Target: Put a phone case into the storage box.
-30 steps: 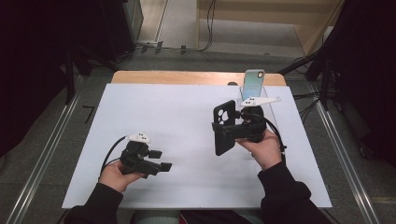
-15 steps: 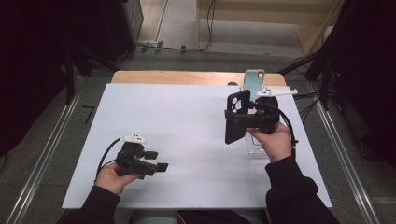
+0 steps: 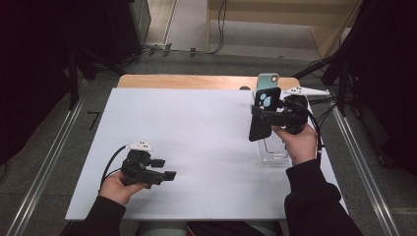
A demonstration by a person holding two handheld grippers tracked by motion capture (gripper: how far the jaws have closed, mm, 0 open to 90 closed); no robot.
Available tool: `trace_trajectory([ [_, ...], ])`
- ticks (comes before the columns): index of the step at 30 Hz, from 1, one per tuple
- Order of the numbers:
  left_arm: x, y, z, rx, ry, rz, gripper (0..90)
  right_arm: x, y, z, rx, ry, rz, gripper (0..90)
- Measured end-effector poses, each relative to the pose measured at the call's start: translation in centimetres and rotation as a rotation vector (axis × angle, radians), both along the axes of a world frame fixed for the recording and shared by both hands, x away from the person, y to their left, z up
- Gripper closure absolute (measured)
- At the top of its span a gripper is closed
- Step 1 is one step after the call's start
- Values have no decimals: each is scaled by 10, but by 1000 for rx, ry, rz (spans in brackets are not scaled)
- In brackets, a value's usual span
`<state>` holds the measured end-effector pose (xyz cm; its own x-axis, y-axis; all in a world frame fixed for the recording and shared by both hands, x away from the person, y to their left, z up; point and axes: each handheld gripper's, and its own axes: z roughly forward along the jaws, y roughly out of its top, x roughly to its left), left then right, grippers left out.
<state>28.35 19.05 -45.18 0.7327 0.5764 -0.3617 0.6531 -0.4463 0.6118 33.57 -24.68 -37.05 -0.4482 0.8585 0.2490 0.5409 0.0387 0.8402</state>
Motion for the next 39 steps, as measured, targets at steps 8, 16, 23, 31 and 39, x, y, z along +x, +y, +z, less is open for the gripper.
trace_trajectory([
  [8,0,0,-1,1,1,-2,275,22,-12,-5,-1,21,-85,134],
  [16,1,2,-1,-4,-1,3,276,44,-25,4,-19,10,-143,135],
  [23,1,1,-1,-6,2,1,276,62,-29,2,-53,2,-189,134],
  [31,0,3,0,-16,-6,5,276,85,-36,-3,-77,8,-239,134],
  [39,0,1,-2,-12,-1,-5,276,104,-37,-20,-110,-3,-259,133],
])
